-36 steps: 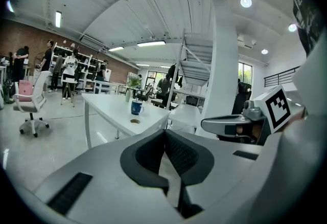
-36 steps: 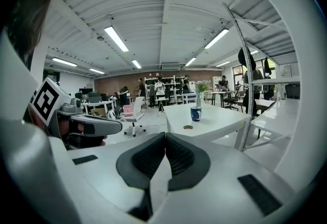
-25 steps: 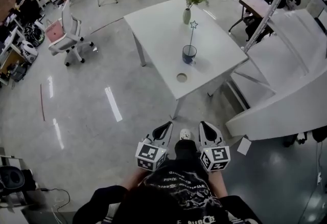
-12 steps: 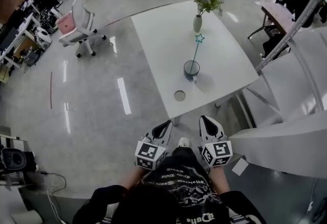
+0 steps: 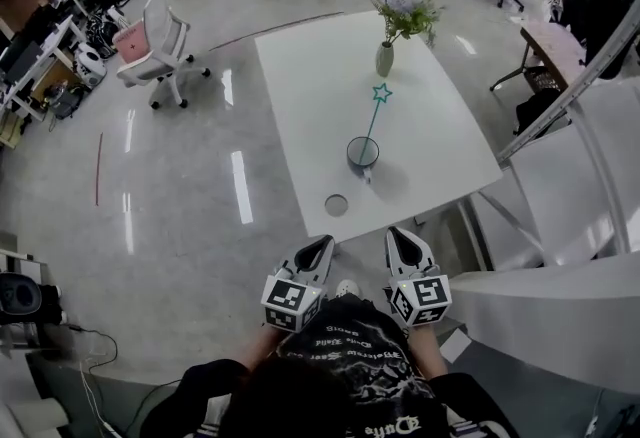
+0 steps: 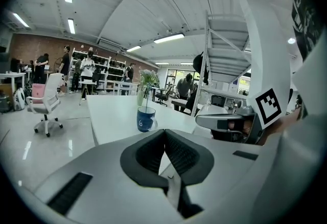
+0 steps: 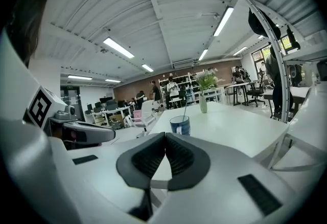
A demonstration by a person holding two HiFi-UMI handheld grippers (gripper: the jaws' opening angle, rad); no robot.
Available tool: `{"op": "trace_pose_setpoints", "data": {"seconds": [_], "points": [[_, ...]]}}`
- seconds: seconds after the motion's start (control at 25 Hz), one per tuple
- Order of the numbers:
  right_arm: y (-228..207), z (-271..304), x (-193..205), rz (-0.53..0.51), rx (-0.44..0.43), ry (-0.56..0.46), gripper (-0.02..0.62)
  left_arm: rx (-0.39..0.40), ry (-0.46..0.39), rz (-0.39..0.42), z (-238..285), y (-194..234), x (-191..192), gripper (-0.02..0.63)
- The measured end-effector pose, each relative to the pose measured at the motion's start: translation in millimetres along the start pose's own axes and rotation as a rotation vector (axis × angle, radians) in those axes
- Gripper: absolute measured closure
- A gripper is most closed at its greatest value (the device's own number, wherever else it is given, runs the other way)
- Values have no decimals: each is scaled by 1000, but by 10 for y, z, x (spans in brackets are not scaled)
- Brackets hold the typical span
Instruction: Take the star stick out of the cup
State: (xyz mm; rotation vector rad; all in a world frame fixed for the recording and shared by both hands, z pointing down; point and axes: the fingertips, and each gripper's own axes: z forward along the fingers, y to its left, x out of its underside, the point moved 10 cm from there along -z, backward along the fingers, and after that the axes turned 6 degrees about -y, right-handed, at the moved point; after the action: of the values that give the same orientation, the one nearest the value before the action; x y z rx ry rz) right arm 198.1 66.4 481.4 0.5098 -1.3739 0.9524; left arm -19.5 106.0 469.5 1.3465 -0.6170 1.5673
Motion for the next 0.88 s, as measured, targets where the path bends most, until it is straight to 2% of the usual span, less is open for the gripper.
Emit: {"op": "trace_pose_setpoints", "data": {"seconds": [0.16, 0.4, 0.6, 0.88], "points": [[-22, 118, -22, -1, -1, -3, 586, -3, -24, -5, 136, 139, -78, 586], [74, 426, -10, 11, 22, 15, 586, 17, -43, -7, 383, 562, -194, 586], [113, 866, -128, 3, 70, 8, 586, 76, -51, 14, 686, 995, -414, 586], [14, 1401, -295, 44, 182, -36, 584, 153, -31, 15, 1066, 1523, -574, 586]]}}
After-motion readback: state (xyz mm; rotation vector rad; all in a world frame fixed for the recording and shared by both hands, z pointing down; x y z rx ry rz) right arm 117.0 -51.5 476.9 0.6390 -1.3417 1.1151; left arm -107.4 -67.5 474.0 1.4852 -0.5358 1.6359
